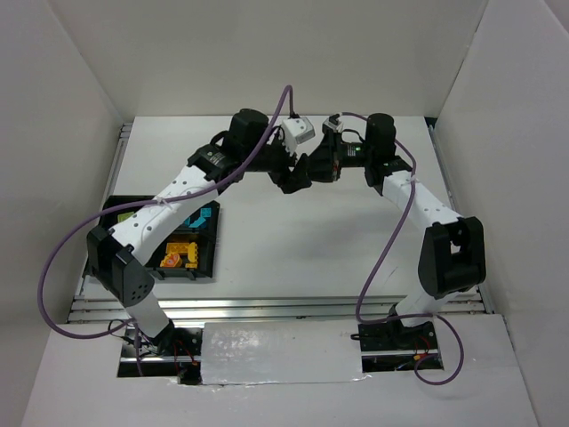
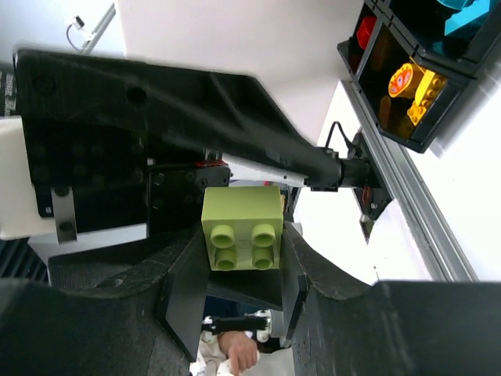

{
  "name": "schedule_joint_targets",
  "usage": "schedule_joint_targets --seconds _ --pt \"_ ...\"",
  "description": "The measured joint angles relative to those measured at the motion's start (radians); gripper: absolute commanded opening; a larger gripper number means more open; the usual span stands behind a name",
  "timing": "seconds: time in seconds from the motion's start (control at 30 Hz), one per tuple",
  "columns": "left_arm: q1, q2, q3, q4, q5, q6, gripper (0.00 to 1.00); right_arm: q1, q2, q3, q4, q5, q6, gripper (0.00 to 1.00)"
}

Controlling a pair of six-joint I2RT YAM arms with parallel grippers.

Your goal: Sort the legos into containers by color

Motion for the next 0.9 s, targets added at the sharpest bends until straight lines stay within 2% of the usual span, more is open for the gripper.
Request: schedule_joint_targets --seconds 0.03,0.07,0.13,0.17,0.23,0.27,0.3,0.37,0.43,0.47,0.77,0.9 --pt "-0.002 0.003 0.001 -0.004 0.003 0.001 0.7 0.002 0.0 0.0 0.001 0.001 0.001 0.0" --pt "-0.003 0.003 0.001 -0.007 0.003 -0.001 0.53 0.002 0.0 0.0 0.001 0.002 0.002 0.0" --pt "-0.01 0.004 0.002 -0.018 0.002 0.012 0.38 0.0 0.0 0.0 -0.004 0.01 0.01 0.0" --pt "-0.013 0.004 0.003 -0.019 -0.001 0.01 0.26 0.0 0.0 0.0 -0.003 0.001 0.009 0.0" --pt "-0.013 0.004 0.003 -0.018 -0.003 0.003 0.14 0.0 0.0 0.0 -0.001 0.005 0.007 0.0" --pt "-0.013 0.004 0.004 -0.02 -0.005 0.002 0.04 0.001 0.0 0.0 0.0 0.005 0.008 0.0" --pt "-0.013 0.004 0.005 -0.02 -0.007 0.002 0.0 0.001 0.0 0.0 -0.001 0.005 0.008 0.03" --pt "-0.014 0.004 0.006 -0.023 -0.014 0.0 0.0 0.001 0.0 0.0 0.0 0.006 0.008 0.13" --pt "-0.015 0.004 0.008 -0.025 -0.023 0.0 0.0 0.001 0.0 0.0 0.002 0.006 0.009 0.9" --pt "-0.016 0.004 0.008 -0.025 -0.031 -0.001 0.0 0.001 0.0 0.0 0.003 0.003 0.013 1.0" --pt "-0.008 0.003 -0.011 -0.019 -0.109 -0.005 0.0 -0.019 0.0 -0.001 -0.035 0.03 -0.041 1.0" --pt "0.045 0.003 -0.066 0.011 -0.157 -0.048 0.0 -0.055 -0.005 -0.002 -0.139 0.068 -0.112 1.0"
